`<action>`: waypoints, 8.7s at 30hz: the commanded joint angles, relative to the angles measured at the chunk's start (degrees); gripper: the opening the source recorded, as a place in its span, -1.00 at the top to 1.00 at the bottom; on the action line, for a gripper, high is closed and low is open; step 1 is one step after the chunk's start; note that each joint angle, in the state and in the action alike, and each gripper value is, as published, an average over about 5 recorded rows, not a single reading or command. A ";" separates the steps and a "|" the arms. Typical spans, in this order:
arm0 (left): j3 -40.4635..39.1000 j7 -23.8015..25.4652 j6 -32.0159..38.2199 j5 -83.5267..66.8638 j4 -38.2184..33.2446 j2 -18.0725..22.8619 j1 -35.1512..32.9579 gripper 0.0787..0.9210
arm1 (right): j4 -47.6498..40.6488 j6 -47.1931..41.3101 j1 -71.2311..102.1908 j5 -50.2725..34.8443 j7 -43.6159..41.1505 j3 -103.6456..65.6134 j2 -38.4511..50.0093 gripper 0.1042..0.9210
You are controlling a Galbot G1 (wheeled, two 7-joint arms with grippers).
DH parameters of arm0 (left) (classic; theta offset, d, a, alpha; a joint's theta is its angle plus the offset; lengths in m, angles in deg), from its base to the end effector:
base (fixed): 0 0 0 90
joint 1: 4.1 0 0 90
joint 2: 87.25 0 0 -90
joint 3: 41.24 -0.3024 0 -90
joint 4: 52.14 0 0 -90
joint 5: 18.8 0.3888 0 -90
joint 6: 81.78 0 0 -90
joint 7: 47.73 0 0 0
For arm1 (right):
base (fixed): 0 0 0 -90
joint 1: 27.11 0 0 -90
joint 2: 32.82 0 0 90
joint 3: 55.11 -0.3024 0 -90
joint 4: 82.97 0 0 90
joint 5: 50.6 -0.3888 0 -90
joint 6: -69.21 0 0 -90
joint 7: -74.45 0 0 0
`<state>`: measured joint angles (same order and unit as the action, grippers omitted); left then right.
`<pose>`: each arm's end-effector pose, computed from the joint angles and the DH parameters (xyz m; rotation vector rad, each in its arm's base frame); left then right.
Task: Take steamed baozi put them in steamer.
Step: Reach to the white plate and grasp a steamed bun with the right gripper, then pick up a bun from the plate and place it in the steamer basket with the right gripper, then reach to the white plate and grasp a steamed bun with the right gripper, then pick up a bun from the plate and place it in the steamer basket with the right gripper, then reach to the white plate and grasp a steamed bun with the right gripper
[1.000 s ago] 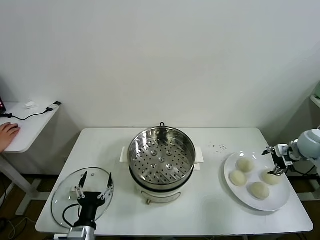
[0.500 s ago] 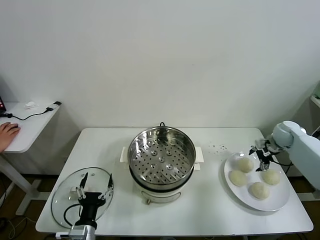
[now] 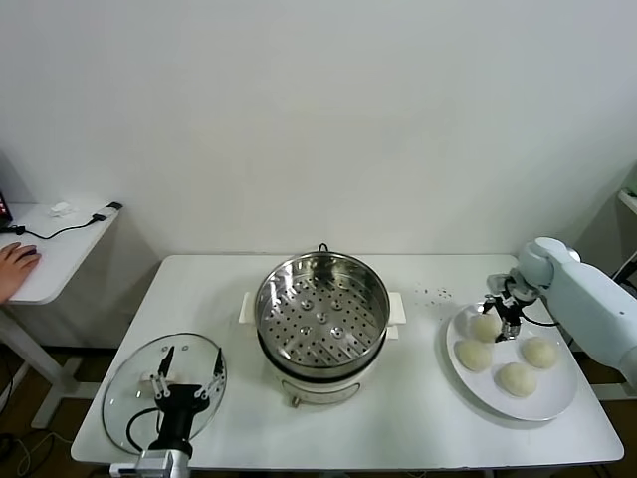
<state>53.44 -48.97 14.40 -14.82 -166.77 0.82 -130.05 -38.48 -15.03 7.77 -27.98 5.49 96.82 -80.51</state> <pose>0.2034 0.0335 -0.3196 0.0927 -3.0438 -0.2178 0.5578 -0.2125 -0.2325 1.2179 -1.2254 1.3471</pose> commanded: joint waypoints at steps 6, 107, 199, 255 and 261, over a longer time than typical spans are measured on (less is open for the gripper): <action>0.14 0.02 0.10 -0.46 -0.20 -0.10 -0.30 -0.77 | -0.48 0.56 -0.50 0.98 -1.31 -0.04 -0.41 -0.18; 0.15 0.15 0.77 -1.48 -2.43 -2.74 -5.29 -0.77 | 48.04 -26.62 -46.36 -44.85 13.48 45.44 24.58 -0.76; -0.75 -0.08 2.74 0.51 -1.59 -3.24 -8.61 -0.77 | 21.83 -30.88 -51.04 -68.45 9.29 46.79 -19.25 -0.06; -1.35 0.21 2.69 2.13 -0.25 -2.57 -7.57 -0.77 | 38.46 -30.06 -52.37 -61.70 11.73 52.65 -10.49 -0.76; -1.48 0.24 1.99 2.82 -0.68 -1.96 -7.05 -0.77 | 47.10 -28.20 -58.42 -59.41 9.18 55.26 2.58 -0.76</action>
<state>52.04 -48.76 16.93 -12.51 -167.10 -1.65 -137.34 -4.32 -45.59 -40.10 -90.63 18.28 149.49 -95.56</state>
